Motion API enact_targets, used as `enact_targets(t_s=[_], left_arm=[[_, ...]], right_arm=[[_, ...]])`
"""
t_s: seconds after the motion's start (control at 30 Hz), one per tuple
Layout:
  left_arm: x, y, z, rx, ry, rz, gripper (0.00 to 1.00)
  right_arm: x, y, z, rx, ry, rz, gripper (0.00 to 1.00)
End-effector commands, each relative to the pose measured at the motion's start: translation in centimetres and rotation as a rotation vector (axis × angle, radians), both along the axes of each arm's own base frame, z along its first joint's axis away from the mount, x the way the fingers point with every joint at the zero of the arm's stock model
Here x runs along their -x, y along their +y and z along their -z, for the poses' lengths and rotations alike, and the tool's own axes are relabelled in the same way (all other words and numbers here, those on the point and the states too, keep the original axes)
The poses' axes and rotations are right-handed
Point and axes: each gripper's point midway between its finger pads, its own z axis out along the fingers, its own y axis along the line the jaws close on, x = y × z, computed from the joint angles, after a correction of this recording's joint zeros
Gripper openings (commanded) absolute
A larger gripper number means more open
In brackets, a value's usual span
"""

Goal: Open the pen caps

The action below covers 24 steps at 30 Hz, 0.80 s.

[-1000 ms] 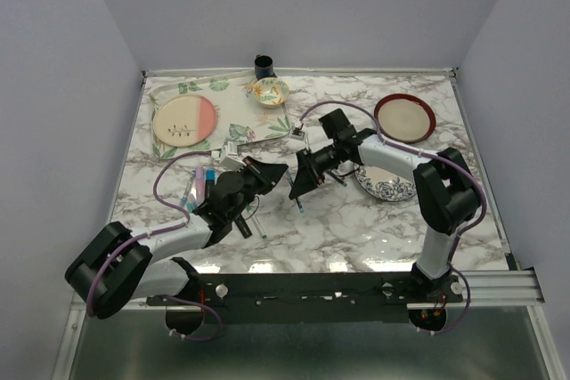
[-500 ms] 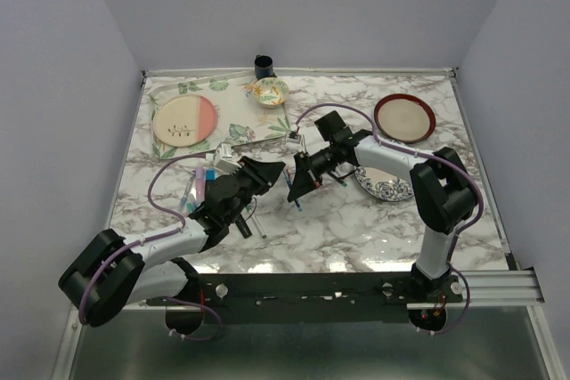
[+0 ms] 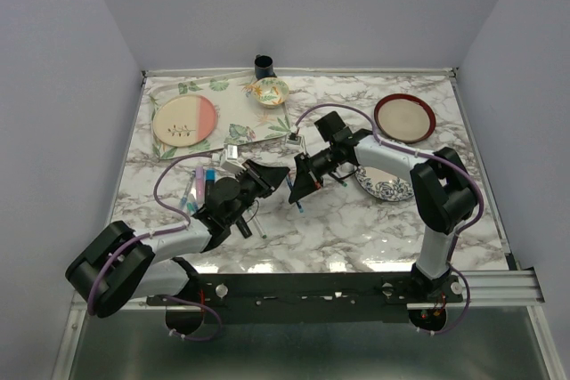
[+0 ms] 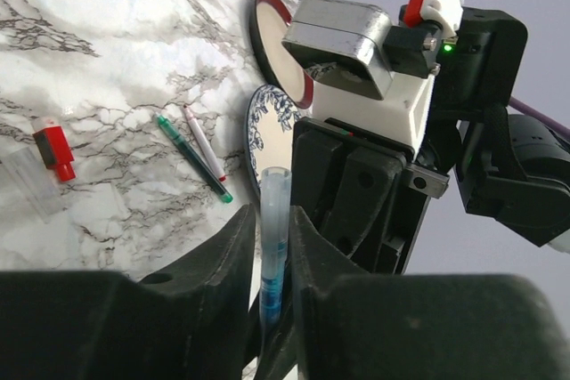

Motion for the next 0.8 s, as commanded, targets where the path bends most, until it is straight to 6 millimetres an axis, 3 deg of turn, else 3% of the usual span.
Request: enact_targets(t_s=[0.0,0.03,0.1,0.13,0.2,0.23,0.27,0.33,0.4,0.43,0.57,0.77], left_arm=[[-0.4,-0.4,-1.8,0.006,-0.059,0.006,0.09],[-0.7,0.2,-2.2,0.006,-0.065,-0.02,0.0],[-1.2,1.4,-1.9,-0.009,-0.048,-0.065,0.0],[-1.3,2.4,-3.1,0.015,-0.066,-0.101,0.0],[-2.3,5.8,-1.7,-0.018,-0.017,-0.23,0.0],[-2.3,7.5,-2.8,0.007,-0.034,-0.286,0.0],[-2.8,10.1,-1.1,-0.028,0.019,-0.385,0.0],[-2.5,12.7,-2.0,-0.01,0.006,-0.472,0.0],[-2.2,14.9,-0.9,-0.045,0.033,-0.551,0.0],[-1.8,15.5,-1.6,-0.027,0.011,-0.563,0.0],[-1.1,15.7,0.4,-0.067,0.049,-0.545,0.0],[-0.2,13.2,4.6,-0.114,0.167,-0.399,0.0]], right_arm=[[0.2,0.4,-0.8,-0.036,-0.005,-0.04,0.01],[0.3,0.3,-0.6,-0.033,-0.006,-0.046,0.01],[0.5,0.2,-0.5,-0.031,-0.018,-0.059,0.01],[0.8,0.2,-0.3,-0.017,-0.035,-0.077,0.01],[1.2,0.3,0.0,-0.005,-0.043,-0.092,0.01],[1.7,0.3,0.0,0.004,-0.036,-0.104,0.01],[1.8,0.5,0.1,0.007,-0.049,-0.114,0.01],[2.3,0.6,0.5,0.038,-0.058,-0.129,0.01],[2.0,0.6,1.5,0.085,-0.094,-0.132,0.01],[2.4,0.6,1.9,0.112,-0.098,-0.142,0.01],[1.2,0.1,3.1,0.208,-0.197,-0.137,0.0],[-3.9,-3.0,4.0,0.437,-0.511,-0.028,0.01]])
